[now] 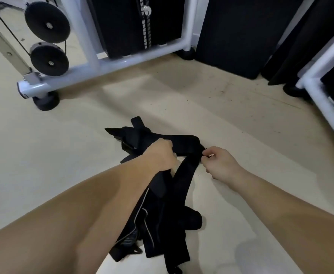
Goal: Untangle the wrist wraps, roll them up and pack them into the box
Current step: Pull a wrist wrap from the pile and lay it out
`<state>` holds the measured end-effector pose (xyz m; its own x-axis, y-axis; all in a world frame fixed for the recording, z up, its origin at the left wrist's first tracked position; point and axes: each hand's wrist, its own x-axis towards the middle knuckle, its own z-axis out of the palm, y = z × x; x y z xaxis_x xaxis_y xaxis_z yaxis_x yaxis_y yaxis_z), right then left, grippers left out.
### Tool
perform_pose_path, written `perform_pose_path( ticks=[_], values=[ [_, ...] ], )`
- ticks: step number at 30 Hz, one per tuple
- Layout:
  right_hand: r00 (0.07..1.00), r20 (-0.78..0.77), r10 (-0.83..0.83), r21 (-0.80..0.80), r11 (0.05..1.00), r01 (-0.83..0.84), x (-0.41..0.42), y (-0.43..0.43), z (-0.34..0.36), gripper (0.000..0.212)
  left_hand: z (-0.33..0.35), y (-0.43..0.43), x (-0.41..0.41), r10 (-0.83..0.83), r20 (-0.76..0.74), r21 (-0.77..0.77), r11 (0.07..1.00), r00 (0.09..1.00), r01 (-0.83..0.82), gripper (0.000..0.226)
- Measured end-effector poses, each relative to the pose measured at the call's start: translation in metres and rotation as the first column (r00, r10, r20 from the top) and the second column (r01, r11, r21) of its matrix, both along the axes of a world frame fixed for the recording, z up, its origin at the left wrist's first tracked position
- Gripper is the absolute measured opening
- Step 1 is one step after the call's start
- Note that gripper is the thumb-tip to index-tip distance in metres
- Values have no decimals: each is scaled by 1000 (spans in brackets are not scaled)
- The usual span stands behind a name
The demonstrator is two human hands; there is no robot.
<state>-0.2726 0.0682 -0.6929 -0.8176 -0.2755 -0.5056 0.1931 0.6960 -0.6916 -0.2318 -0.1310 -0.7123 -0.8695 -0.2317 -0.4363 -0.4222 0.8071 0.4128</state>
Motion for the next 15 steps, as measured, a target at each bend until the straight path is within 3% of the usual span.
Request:
perform_pose_path(
  ticks=[4,9,12,15],
  values=[
    [997,-73,6,-45,999,-9,-23,-15,-40,34,-50,-17,-24,91,2,15,996,996,-91,34],
    [923,-199,328,161,940,-299,-34,-48,-76,46,-85,-48,-21,27,63,-160,987,998,-16,66],
    [869,-115,481,332,843,-423,-44,-60,-85,60,-97,-58,-25,-36,151,-209,976,988,67,89],
    [866,1,500,335,816,-472,-54,-59,-94,71,-110,-58,-34,-10,175,-246,968,985,54,90]
  ],
)
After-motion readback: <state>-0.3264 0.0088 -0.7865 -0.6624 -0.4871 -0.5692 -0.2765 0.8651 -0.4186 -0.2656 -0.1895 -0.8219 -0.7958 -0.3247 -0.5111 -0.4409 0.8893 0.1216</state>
